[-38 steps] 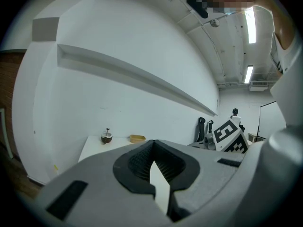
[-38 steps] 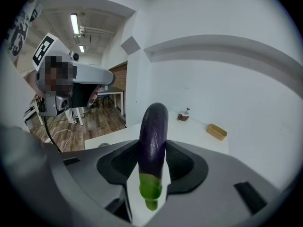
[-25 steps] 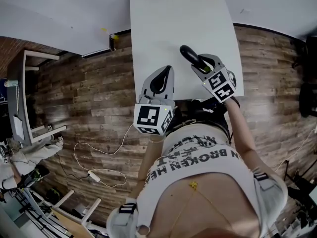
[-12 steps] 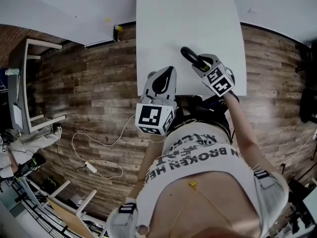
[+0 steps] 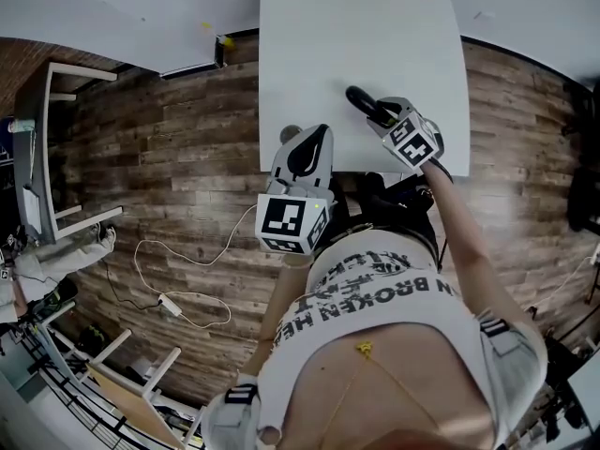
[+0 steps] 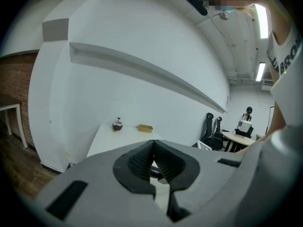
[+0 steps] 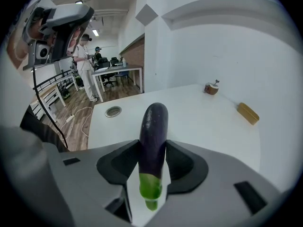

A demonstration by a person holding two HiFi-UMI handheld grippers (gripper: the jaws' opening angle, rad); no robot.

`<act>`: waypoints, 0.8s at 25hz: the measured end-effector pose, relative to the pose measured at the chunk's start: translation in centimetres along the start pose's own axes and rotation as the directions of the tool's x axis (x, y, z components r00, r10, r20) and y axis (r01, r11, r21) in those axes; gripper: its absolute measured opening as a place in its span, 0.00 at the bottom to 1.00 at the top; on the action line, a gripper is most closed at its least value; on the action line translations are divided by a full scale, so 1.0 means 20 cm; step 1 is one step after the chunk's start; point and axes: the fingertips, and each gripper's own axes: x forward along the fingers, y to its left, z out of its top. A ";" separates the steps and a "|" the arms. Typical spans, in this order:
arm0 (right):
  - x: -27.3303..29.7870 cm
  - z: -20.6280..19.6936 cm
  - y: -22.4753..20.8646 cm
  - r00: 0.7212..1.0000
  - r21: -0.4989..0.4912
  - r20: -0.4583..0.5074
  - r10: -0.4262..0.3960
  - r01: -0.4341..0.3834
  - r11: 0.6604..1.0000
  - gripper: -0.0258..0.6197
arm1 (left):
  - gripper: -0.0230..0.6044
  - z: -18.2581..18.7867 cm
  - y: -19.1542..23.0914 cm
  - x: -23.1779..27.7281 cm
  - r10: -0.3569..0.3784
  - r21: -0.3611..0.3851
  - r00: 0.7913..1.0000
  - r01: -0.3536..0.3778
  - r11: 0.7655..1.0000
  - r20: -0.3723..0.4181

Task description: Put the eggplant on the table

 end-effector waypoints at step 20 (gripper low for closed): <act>0.22 -0.21 -0.03 0.992 0.009 -0.117 0.050 -0.050 0.999 0.31 | 0.05 -0.03 0.00 -0.04 0.030 -0.001 1.000 -0.030 1.000 -0.003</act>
